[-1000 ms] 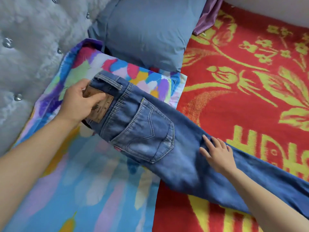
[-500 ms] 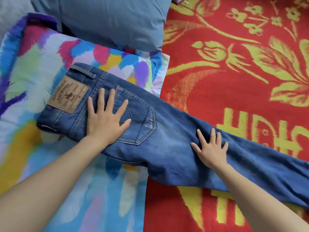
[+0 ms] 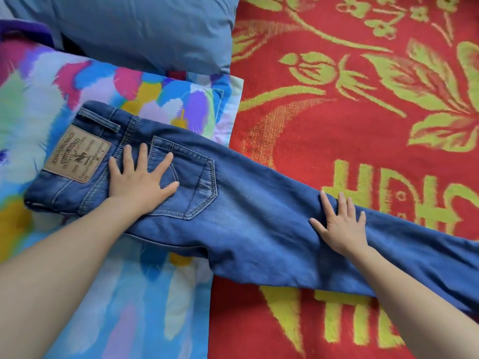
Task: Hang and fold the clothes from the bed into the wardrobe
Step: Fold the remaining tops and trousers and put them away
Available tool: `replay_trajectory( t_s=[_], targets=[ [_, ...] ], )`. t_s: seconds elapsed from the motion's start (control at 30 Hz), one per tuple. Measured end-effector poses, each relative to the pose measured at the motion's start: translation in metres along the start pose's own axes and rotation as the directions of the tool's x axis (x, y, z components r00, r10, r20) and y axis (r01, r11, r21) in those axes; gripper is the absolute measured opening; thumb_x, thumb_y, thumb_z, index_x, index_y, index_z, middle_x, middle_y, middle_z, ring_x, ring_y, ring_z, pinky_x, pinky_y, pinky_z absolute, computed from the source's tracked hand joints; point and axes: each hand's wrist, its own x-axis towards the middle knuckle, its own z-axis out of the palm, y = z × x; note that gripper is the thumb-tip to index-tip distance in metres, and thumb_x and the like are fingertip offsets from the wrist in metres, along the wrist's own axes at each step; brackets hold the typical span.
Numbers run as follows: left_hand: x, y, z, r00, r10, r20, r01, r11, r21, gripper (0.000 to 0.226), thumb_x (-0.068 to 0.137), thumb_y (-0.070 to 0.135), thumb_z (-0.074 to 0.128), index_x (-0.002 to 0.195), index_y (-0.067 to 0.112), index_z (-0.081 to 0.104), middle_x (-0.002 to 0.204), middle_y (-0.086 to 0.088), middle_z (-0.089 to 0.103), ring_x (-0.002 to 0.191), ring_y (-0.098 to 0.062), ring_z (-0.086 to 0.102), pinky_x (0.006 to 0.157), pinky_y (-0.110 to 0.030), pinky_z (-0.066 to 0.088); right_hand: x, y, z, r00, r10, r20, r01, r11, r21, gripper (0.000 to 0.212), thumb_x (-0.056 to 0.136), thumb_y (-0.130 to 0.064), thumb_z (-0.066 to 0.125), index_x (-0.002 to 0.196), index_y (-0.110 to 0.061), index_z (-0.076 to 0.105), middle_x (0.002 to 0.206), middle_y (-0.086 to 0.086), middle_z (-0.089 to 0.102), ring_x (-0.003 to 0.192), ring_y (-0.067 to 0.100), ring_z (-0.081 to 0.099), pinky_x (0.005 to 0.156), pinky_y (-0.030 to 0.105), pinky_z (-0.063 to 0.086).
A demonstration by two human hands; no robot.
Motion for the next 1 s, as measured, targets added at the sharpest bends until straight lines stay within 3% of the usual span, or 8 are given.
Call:
replay_trajectory(
  t_s=[0.1,0.2,0.33,0.4,0.53,0.67,0.77,1.0],
  targets=[
    [-0.010,0.013,-0.016,0.998,-0.065,0.018,0.063,0.994,0.095,0.065,0.094,0.061,0.022,0.149,0.038,-0.005,0.156,-0.017,-0.013,0.142,-0.042,-0.011,0.113,-0.056,0.004,-0.017,0.004,0.007,0.989,0.016,-0.145,-0.012,1.000,0.029,0.073,0.094,-0.050,0.041,0.150,-0.029,-0.001,0.157,0.018,0.000,0.145,0.035,0.000,0.110,0.058,0.012],
    [-0.035,0.047,-0.016,0.986,-0.037,-0.160,0.049,0.996,0.073,0.062,0.097,0.043,0.038,0.150,0.021,0.016,0.154,-0.025,-0.011,0.141,-0.043,-0.011,0.113,-0.056,0.006,-0.039,0.024,0.024,0.976,0.041,-0.212,-0.024,0.996,0.081,0.070,0.091,-0.043,0.052,0.149,-0.025,0.017,0.155,0.021,0.011,0.143,0.040,0.011,0.106,0.062,0.019],
    [-0.093,0.126,0.018,0.911,0.253,-0.325,-0.274,0.961,-0.020,0.081,0.062,0.048,0.079,0.130,0.011,0.056,0.144,-0.030,0.034,0.136,-0.043,0.029,0.103,-0.060,0.031,-0.064,0.077,0.050,0.972,0.224,-0.063,-0.223,0.974,0.025,0.065,0.096,-0.052,0.032,0.149,-0.034,-0.001,0.157,0.014,-0.006,0.144,0.032,-0.002,0.111,0.052,0.017],
    [-0.122,0.162,0.040,0.869,0.392,-0.300,-0.405,0.914,0.020,0.088,0.042,0.052,0.087,0.118,0.014,0.066,0.132,-0.028,0.050,0.126,-0.042,0.045,0.092,-0.059,0.043,-0.077,0.104,0.061,0.942,0.333,-0.039,-0.330,0.942,0.069,0.065,0.096,-0.053,0.030,0.150,-0.033,-0.001,0.157,0.014,-0.007,0.144,0.031,-0.003,0.111,0.050,0.018],
    [-0.160,0.211,0.076,0.854,0.504,-0.131,-0.501,0.864,0.055,0.100,0.031,0.054,0.089,0.121,0.018,0.065,0.127,-0.024,0.057,0.120,-0.041,0.053,0.087,-0.058,0.047,-0.091,0.157,0.079,0.893,0.450,0.005,-0.442,0.875,0.199,0.063,0.095,-0.055,0.032,0.150,-0.034,0.009,0.157,0.014,-0.002,0.144,0.030,-0.003,0.111,0.053,0.014],
    [-0.181,0.251,0.092,0.856,0.505,-0.113,-0.504,0.863,0.033,0.110,0.026,0.036,0.093,0.128,0.016,0.056,0.125,-0.027,0.057,0.113,-0.046,0.056,0.084,-0.062,0.046,-0.097,0.224,0.096,0.906,0.422,-0.017,-0.414,0.895,0.164,0.059,0.093,-0.058,0.033,0.147,-0.040,0.016,0.157,0.012,-0.002,0.144,0.029,-0.006,0.112,0.053,0.010],
    [-0.198,0.301,0.091,0.858,0.499,-0.117,-0.500,0.866,0.026,0.116,0.030,0.030,0.091,0.132,0.019,0.039,0.128,-0.027,0.055,0.115,-0.046,0.054,0.084,-0.061,0.046,-0.094,0.279,0.106,0.872,0.478,-0.101,-0.431,0.850,0.304,0.060,0.093,-0.052,0.041,0.147,-0.034,0.023,0.157,0.016,0.003,0.144,0.031,-0.003,0.111,0.054,0.010],
    [-0.221,0.457,0.071,0.859,0.509,-0.045,-0.511,0.859,-0.025,0.114,0.040,0.030,0.089,0.142,0.024,0.036,0.138,-0.027,0.045,0.123,-0.049,0.046,0.088,-0.061,0.044,-0.068,0.391,0.097,0.809,0.584,0.066,-0.497,0.620,0.608,0.087,0.086,-0.044,0.061,0.151,-0.026,0.005,0.156,0.018,0.004,0.143,0.034,0.008,0.111,0.050,0.017]
  ],
)
